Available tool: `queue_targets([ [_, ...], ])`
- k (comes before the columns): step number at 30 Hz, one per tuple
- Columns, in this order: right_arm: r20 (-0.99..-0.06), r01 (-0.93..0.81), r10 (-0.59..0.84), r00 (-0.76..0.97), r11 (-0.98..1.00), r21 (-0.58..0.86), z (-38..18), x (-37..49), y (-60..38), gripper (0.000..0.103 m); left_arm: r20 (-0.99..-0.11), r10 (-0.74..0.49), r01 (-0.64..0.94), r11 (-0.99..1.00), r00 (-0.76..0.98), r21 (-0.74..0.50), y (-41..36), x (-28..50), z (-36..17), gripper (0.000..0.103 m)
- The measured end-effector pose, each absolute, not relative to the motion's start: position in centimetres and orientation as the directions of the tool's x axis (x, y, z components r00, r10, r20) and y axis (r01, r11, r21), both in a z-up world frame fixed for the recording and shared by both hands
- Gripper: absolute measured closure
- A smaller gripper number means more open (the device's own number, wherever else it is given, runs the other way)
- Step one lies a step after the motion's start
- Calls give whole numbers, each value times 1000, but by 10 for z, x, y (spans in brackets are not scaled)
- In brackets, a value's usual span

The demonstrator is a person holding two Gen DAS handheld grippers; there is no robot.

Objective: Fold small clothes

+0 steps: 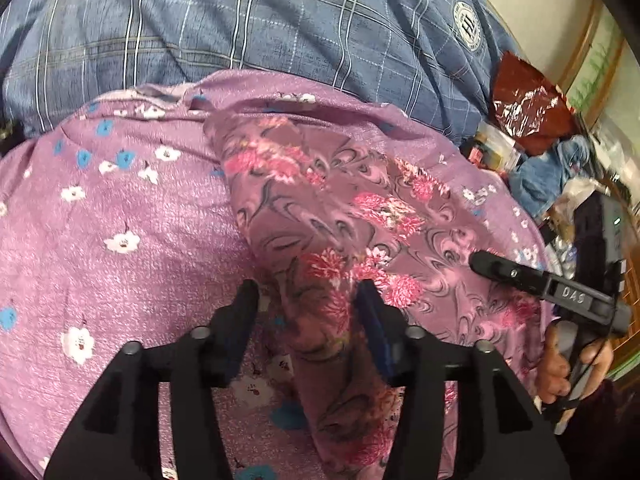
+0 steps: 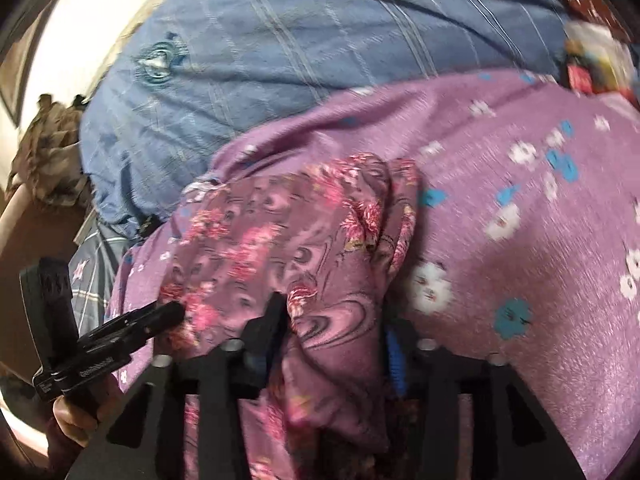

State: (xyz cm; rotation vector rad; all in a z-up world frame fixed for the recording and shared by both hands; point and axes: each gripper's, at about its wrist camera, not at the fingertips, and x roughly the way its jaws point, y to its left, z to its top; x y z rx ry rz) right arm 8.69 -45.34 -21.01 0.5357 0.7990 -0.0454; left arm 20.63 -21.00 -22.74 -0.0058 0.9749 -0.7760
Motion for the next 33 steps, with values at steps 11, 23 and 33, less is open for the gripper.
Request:
queue_targets([
  [11, -669, 229, 273, 691, 795, 562, -232, 90, -476, 25, -745, -642, 594, 676, 184, -436, -218, 204, -246, 45],
  [23, -653, 101, 285, 702, 867, 488, -214, 91, -434, 77, -701, -674, 645, 646, 232, -408, -218, 197, -227, 81],
  [33, -548, 39, 276, 789, 869, 494, -186, 78, -427, 78, -663, -698, 649, 642, 272, -409, -205, 192, -208, 81],
])
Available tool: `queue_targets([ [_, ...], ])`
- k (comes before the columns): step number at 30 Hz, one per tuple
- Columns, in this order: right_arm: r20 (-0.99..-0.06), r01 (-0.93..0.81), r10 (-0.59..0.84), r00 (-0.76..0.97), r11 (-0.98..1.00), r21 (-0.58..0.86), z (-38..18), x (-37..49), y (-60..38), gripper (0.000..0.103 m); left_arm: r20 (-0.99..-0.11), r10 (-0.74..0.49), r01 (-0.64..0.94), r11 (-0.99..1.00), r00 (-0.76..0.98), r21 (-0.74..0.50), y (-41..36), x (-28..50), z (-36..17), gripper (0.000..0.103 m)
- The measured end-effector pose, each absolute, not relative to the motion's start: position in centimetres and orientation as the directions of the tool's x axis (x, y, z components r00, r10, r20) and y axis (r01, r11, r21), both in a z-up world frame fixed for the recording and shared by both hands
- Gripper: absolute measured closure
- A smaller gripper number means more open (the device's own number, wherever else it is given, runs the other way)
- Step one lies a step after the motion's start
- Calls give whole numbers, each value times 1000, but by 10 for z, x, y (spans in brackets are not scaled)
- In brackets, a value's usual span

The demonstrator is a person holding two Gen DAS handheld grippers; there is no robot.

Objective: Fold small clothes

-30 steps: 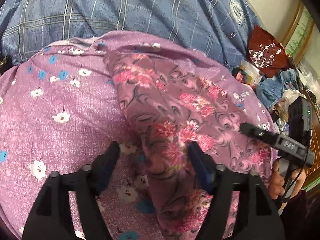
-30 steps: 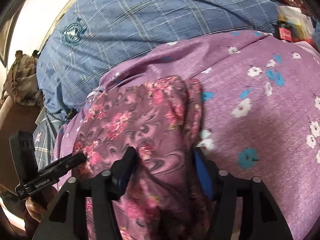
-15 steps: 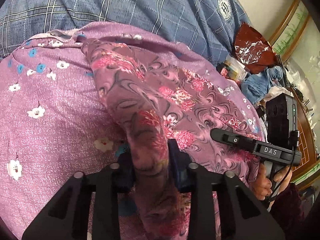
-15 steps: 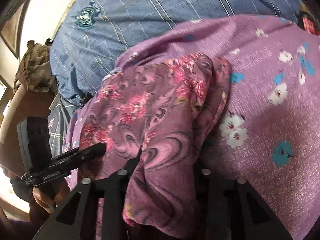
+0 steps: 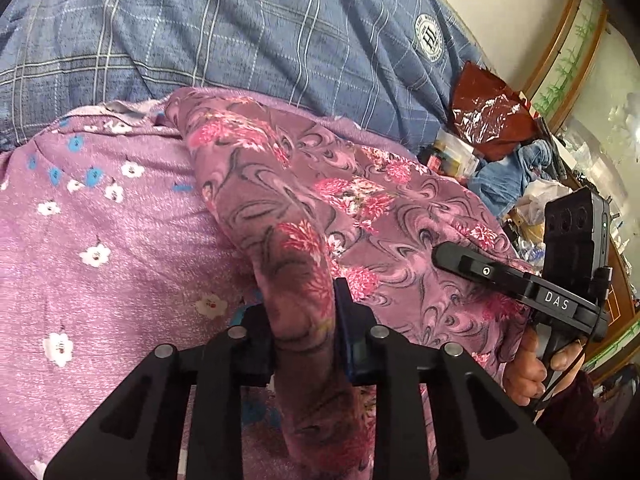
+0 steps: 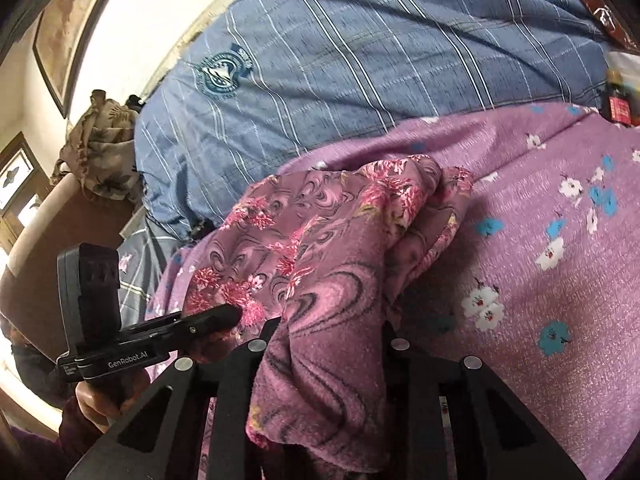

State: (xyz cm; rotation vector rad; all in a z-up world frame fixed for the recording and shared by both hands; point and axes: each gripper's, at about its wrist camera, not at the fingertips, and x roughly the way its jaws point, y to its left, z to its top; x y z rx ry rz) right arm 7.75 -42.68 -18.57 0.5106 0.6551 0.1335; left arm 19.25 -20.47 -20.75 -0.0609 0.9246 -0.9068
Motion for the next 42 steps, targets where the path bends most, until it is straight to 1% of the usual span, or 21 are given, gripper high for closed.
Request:
queue_targets([
  [6, -504, 1, 292, 813, 864, 503, -174, 78, -414, 78, -634, -705, 637, 654, 317, -409, -189, 192, -195, 81],
  [14, -472, -53, 333, 816, 857, 513, -167, 94, -382, 78, -620, -686, 602, 692, 380, -397, -157, 196, -187, 81],
  [24, -459, -112, 375, 806, 857, 503, -166, 114, -341, 78, -621, -643, 554, 745, 448, -372, -122, 203, -183, 81],
  [32, -472, -121, 382, 794, 861, 494, -176, 132, -313, 78, -639, -585, 523, 791, 499, -317, -106, 209, -187, 82],
  [36, -512, -99, 371, 775, 871, 481, -190, 144, -303, 78, -662, -536, 498, 823, 524, -272, -99, 214, -195, 82],
  [42, -566, -43, 337, 752, 882, 469, -201, 148, -311, 78, -713, -479, 457, 855, 512, -246, -95, 220, -211, 82],
])
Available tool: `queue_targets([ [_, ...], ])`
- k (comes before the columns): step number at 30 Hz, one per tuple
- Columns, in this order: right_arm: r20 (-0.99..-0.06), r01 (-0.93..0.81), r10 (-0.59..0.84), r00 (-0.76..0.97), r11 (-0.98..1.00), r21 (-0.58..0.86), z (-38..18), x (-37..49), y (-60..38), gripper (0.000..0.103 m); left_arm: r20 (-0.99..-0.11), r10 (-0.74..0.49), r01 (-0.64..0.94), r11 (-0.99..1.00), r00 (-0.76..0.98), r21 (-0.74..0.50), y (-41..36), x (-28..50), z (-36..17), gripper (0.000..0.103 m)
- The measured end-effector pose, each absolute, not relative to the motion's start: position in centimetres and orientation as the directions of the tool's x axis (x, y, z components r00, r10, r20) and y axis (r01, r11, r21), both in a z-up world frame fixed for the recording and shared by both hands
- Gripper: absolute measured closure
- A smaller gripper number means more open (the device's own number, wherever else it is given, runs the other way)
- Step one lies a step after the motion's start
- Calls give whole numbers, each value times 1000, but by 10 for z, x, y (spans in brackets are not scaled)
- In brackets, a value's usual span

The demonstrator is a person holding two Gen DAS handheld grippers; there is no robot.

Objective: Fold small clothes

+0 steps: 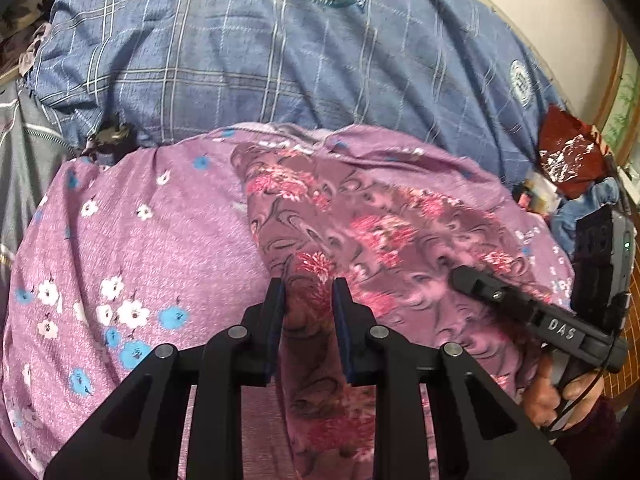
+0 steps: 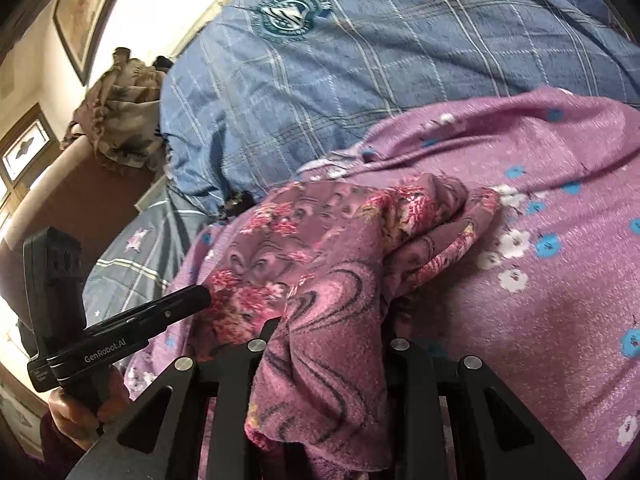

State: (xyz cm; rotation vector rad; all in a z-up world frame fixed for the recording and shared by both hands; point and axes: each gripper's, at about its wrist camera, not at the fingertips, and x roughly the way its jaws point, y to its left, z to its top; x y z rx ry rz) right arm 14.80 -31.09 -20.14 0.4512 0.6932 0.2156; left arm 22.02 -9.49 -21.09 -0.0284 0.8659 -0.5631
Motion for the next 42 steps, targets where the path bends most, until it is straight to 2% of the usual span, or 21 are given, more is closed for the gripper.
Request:
queue_targets([
  [3, -602, -12, 315, 734, 892, 452, -205, 147, -317, 75, -722, -467, 447, 861, 511, -241, -93, 221, -214, 81],
  [9, -689, 53, 286, 666, 903, 425, -217, 149, -326, 57, -737, -436, 438, 874, 517, -209, -92, 223, -216, 80],
  [11, -707, 69, 278, 650, 905, 420, -219, 148, -329, 47, -745, -408, 431, 884, 528, -179, -92, 223, -217, 71],
  [13, -718, 85, 268, 642, 906, 414, -218, 145, -334, 43, -749, -375, 412, 899, 546, -150, -89, 224, -217, 50],
  [16, -716, 90, 221, 663, 925, 369, -204, 132, -339, 43, -739, -368, 382, 910, 564, -161, -77, 225, -212, 46],
  [19, -667, 110, 122, 735, 949, 295, -182, 117, -339, 42, -716, -357, 359, 920, 599, -159, -67, 223, -205, 43],
  [20, -644, 110, 97, 759, 956, 273, -175, 114, -337, 45, -711, -352, 355, 922, 608, -153, -67, 223, -204, 43],
  [21, -619, 94, 90, 780, 962, 258, -168, 113, -333, 61, -706, -349, 355, 923, 616, -147, -67, 222, -203, 43],
  [22, -605, 65, 105, 789, 966, 252, -164, 114, -326, 88, -703, -350, 361, 922, 620, -141, -68, 221, -203, 43],
  [23, -607, 43, 115, 787, 970, 240, -161, 119, -320, 97, -701, -349, 367, 921, 622, -134, -70, 220, -202, 43],
  [24, -616, 24, 113, 780, 977, 210, -159, 125, -310, 100, -699, -344, 373, 920, 627, -119, -73, 219, -202, 43],
  [27, -641, 17, 72, 764, 991, 132, -163, 144, -288, 100, -713, -305, 388, 920, 631, -50, -83, 218, -208, 43],
  [29, -695, 60, 64, 717, 987, 152, -177, 162, -291, 100, -746, -269, 393, 920, 610, -11, -90, 220, -219, 43],
  [31, -783, 131, 57, 619, 976, 174, -208, 182, -303, 99, -779, -236, 403, 915, 581, 23, -97, 222, -231, 34],
  [32, -794, 141, 68, 605, 972, 190, -217, 184, -308, 99, -789, -222, 405, 913, 573, 38, -99, 223, -236, 34],
  [35, -773, 155, 108, 625, 954, 259, -213, 175, -322, 96, -784, -231, 405, 914, 576, 29, -99, 222, -234, 34],
  [37, -747, 148, 94, 659, 956, 251, -203, 161, -322, 91, -770, -260, 410, 912, 582, 2, -97, 219, -229, 34],
  [42, -706, 90, 111, 700, 966, 241, -177, 119, -308, 86, -735, -272, 409, 912, 621, 8, -97, 203, -216, 31],
])
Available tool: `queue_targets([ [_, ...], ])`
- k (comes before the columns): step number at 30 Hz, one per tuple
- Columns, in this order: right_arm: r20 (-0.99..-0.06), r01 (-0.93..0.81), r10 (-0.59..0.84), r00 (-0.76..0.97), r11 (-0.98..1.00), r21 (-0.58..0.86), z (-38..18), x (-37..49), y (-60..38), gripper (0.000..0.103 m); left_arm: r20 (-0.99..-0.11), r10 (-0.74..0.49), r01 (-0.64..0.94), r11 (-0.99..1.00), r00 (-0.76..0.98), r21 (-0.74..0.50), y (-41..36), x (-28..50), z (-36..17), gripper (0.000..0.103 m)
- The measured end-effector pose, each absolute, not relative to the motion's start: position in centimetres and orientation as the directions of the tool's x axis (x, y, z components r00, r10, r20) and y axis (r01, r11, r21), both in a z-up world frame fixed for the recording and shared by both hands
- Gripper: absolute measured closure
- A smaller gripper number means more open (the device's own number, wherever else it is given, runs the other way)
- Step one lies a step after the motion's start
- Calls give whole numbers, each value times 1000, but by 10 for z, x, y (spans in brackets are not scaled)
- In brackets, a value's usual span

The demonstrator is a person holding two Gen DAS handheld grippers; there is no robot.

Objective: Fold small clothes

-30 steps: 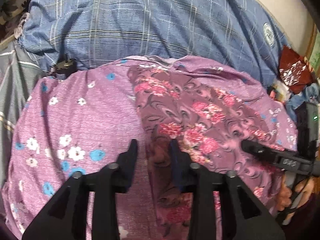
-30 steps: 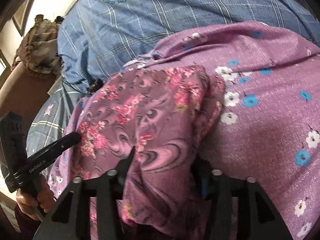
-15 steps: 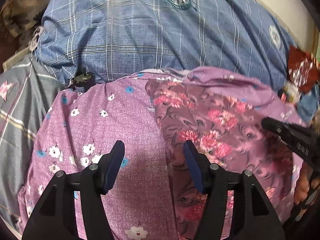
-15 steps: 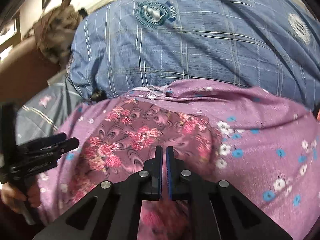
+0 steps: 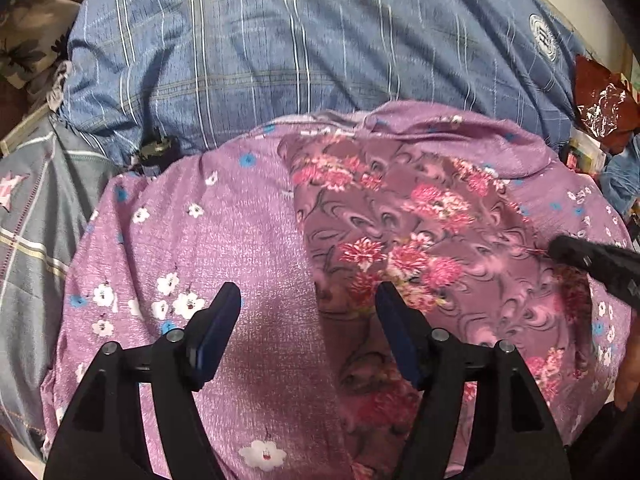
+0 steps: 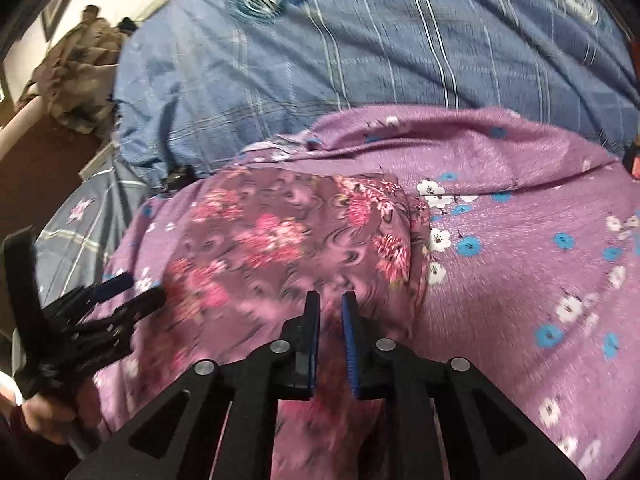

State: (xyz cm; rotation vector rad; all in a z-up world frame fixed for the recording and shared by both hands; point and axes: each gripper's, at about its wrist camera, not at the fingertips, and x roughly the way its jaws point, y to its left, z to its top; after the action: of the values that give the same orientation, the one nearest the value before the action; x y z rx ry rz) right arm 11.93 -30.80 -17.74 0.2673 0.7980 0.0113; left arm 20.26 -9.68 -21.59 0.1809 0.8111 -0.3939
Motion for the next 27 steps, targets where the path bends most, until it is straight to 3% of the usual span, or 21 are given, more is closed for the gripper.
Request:
queue_targets([
  [5, -722, 93, 144, 676, 956, 278, -185, 85, -299, 72, -694, -232, 388, 919, 681, 73, -99, 177, -212, 20],
  [10, -768, 104, 153, 622, 956, 274, -211, 82, -298, 68, -752, -146, 375, 916, 643, 144, -105, 172, -245, 18],
  [14, -754, 116, 154, 639, 949, 293, -196, 69, -300, 67, -745, -166, 341, 936, 647, 88, -90, 161, -224, 18],
  [27, -623, 82, 148, 768, 942, 326, -130, -4, -300, 59, -613, -156, 250, 966, 775, 71, -51, 82, -135, 18],
])
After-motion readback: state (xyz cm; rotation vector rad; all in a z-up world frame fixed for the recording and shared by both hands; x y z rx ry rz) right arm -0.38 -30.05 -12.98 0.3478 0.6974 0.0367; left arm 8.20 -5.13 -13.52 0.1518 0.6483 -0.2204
